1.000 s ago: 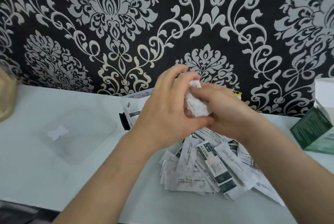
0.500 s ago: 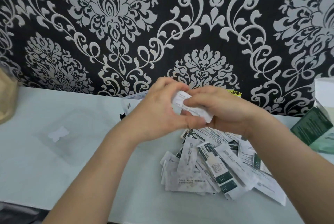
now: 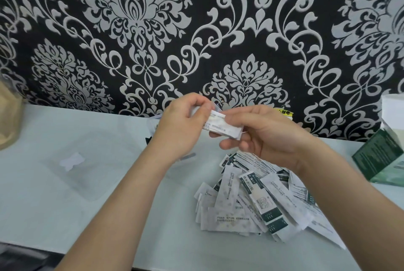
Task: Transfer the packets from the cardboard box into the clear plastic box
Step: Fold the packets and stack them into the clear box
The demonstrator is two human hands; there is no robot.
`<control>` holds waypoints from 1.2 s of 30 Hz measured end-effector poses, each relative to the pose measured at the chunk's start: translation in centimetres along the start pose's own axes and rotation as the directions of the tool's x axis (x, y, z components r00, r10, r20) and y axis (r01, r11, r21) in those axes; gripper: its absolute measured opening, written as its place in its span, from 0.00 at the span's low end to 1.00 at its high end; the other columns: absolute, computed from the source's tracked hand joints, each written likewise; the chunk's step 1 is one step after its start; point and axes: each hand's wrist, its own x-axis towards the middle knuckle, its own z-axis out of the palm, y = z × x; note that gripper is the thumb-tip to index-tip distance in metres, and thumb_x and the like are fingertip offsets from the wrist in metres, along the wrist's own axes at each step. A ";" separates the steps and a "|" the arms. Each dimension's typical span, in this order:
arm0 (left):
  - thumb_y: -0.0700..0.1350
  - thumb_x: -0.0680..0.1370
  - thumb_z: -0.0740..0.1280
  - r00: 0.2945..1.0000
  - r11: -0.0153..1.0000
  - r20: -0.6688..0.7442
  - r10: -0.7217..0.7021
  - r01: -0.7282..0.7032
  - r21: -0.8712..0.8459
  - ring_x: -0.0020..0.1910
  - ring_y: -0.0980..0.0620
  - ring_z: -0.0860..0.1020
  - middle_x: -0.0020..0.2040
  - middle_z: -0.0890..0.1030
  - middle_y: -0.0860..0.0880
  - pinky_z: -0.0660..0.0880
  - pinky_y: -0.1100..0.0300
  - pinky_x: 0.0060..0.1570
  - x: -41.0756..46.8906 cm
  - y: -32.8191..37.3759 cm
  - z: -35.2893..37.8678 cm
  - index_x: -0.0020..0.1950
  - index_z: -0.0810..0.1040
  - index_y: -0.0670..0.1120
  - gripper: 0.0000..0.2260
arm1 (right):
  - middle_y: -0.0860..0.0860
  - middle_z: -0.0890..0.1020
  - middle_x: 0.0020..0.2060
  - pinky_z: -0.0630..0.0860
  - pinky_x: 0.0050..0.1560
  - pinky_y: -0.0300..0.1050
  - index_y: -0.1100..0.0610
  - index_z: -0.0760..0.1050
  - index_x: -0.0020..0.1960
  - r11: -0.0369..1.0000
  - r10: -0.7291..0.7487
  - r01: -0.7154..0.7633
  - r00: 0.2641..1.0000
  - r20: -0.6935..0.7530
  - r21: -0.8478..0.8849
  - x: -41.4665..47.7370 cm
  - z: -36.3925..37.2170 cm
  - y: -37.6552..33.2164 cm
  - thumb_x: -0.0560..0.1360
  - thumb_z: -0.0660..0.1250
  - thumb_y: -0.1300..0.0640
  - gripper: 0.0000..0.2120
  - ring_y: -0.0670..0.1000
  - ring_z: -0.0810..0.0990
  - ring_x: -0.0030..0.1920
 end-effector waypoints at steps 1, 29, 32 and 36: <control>0.45 0.80 0.63 1.000 1.000 -0.022 0.009 -0.009 -0.002 0.27 0.60 0.69 0.29 0.76 0.60 0.66 0.60 0.32 0.0 0.0 0.2 0.43 0.79 0.52 0.08 | 0.62 0.84 0.41 0.73 0.22 0.33 0.66 0.78 0.59 1.000 -0.021 0.020 0.998 -0.059 -0.002 0.1 0.2 0.2 0.80 0.60 0.65 0.11 0.50 0.82 0.29; 0.32 0.75 0.68 0.957 0.980 0.218 0.192 -0.176 -0.090 0.43 0.44 0.79 0.41 0.80 0.47 0.77 0.48 0.49 -0.1 0.3 -2.5 0.45 0.78 0.52 0.13 | 0.59 0.85 0.51 0.74 0.61 0.53 0.60 0.73 0.47 0.806 0.207 -0.068 0.963 0.171 -0.588 1.9 -1.2 -3.5 0.67 0.73 0.50 0.17 0.56 0.81 0.53; 0.33 0.76 0.67 0.958 0.979 0.202 0.205 -0.200 -0.047 0.44 0.43 0.79 0.42 0.81 0.48 0.77 0.45 0.49 0.1 -0.2 -2.6 0.46 0.77 0.51 0.12 | 0.61 0.85 0.50 0.72 0.58 0.51 0.58 0.73 0.42 0.816 0.153 -0.019 0.971 0.184 -0.578 2.7 -0.7 -3.7 0.69 0.73 0.57 0.10 0.57 0.82 0.53; 0.34 0.75 0.68 0.974 0.981 0.124 0.192 -0.194 0.011 0.45 0.55 0.79 0.44 0.81 0.58 0.77 0.58 0.50 0.3 -0.9 -2.7 0.50 0.77 0.50 0.11 | 0.64 0.84 0.50 0.76 0.52 0.49 0.60 0.73 0.48 0.818 0.103 -0.008 0.986 0.133 -0.575 4.1 -0.1 -3.5 0.72 0.73 0.65 0.10 0.57 0.84 0.47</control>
